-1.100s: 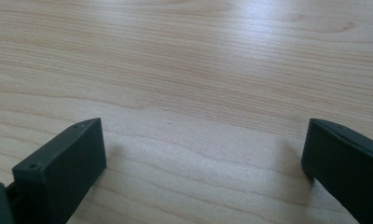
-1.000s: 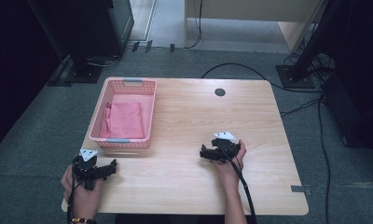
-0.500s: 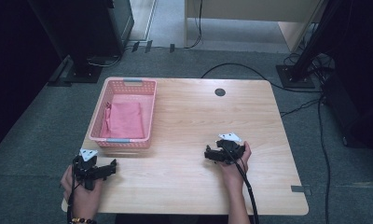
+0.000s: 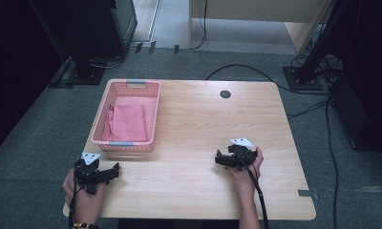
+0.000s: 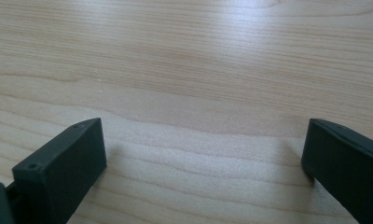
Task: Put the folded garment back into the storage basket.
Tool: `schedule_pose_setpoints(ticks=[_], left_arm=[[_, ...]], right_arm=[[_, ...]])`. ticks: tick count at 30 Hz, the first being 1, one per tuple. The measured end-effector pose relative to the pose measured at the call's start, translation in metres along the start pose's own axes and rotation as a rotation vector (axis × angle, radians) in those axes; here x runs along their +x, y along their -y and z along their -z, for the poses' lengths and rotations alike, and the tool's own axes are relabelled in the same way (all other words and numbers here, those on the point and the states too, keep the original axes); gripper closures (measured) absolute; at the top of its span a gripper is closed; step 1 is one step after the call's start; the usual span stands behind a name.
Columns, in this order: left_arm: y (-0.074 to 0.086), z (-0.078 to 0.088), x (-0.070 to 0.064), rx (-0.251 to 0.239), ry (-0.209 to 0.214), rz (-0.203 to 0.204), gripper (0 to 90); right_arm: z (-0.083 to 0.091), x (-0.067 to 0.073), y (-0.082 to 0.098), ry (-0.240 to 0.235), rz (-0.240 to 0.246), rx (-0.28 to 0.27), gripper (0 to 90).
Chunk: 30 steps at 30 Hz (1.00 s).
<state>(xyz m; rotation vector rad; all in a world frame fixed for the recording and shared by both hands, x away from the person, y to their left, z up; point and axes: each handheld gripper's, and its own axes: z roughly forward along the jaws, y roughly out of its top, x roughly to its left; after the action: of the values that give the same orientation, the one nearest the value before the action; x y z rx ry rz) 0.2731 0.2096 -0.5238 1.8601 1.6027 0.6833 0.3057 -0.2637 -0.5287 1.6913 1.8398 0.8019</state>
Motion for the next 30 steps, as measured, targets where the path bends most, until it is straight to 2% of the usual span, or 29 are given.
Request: schedule_pose_setpoints(ticks=[30], left_arm=[[0.000, 0.000, 0.000, 0.001, 0.000, 0.000, 0.0]], right_arm=[[0.010, -0.028, 0.010, 0.016, -0.016, -0.001, 0.0]])
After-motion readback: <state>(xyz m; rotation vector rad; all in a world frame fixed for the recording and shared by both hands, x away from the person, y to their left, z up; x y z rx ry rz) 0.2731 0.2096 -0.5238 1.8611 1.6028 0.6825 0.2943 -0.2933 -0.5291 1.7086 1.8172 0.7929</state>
